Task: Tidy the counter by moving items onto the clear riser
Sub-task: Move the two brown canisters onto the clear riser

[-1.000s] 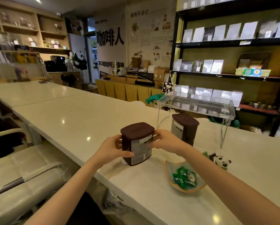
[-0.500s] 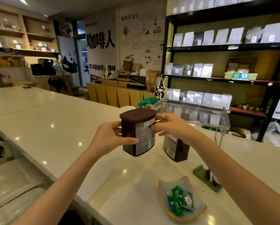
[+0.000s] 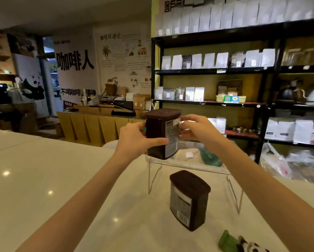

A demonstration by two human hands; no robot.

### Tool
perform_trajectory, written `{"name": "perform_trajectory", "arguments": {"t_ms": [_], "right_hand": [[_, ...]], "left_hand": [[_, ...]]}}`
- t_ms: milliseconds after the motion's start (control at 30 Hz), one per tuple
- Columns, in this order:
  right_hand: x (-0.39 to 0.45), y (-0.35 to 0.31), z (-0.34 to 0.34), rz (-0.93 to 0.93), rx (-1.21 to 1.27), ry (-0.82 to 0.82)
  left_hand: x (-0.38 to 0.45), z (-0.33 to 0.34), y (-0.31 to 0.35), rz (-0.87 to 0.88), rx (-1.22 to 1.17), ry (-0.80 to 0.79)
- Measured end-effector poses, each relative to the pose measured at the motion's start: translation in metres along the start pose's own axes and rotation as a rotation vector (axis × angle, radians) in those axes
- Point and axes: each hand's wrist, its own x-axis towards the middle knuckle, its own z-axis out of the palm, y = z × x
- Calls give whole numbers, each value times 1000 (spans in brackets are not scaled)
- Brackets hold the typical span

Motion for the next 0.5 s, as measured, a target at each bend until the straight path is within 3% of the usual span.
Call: {"name": "perform_trajectory", "arguments": {"t_ms": [500], "right_hand": [[108,57,10,221,150,197]], "left_hand": [[94,82,-58,5,119,-41]]}}
